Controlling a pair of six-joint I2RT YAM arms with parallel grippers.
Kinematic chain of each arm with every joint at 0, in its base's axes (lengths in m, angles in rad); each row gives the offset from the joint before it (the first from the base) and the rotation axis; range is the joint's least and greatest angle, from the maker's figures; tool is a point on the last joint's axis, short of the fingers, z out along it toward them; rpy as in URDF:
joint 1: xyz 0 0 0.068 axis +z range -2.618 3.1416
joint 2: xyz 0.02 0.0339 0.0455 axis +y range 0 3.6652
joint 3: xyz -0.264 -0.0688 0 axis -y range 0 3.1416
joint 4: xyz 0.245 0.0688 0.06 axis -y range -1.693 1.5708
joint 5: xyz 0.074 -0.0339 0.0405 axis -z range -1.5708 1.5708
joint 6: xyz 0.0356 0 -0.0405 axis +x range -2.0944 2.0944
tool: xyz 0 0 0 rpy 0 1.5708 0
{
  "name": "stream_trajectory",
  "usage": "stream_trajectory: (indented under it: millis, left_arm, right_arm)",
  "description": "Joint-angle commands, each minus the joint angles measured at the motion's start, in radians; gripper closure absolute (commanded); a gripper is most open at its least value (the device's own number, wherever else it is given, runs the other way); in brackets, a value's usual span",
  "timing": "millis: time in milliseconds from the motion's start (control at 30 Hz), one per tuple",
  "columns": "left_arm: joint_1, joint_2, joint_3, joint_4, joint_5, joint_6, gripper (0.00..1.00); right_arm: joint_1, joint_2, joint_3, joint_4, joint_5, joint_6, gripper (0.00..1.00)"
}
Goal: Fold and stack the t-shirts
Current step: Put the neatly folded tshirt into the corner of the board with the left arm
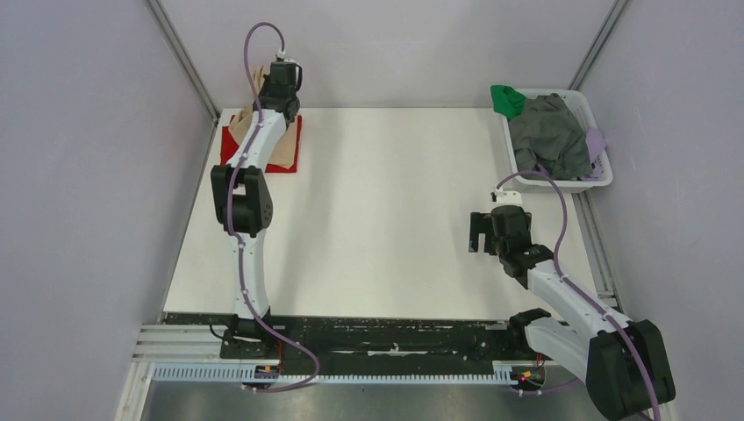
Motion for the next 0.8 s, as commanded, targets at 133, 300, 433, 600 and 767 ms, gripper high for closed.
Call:
stream_trajectory:
  millis: [133, 300, 433, 600, 767]
  left_arm:
    - [-0.016, -0.091, 0.067, -0.042, 0.032, -0.104, 0.98]
    - [-0.049, -0.152, 0.036, -0.055, 0.026, -0.089, 0.98]
    - [-0.073, -0.18, 0.032, -0.068, 0.012, -0.096, 0.98]
    - [-0.091, -0.204, 0.041, -0.101, 0.033, -0.128, 0.98]
    - [-0.106, -0.21, 0.051, -0.114, 0.027, -0.143, 0.98]
  right_arm:
    - [0.0, -0.014, 0.038, 0.012, 0.023, 0.003, 0.02]
    - [-0.002, -0.012, 0.035, 0.023, -0.01, 0.005, 0.02]
    - [-0.001, -0.017, 0.033, 0.025, -0.032, 0.004, 0.02]
    - [-0.001, -0.031, 0.026, 0.033, -0.055, 0.008, 0.02]
    - [-0.001, -0.037, 0.018, 0.04, -0.071, 0.007, 0.02]
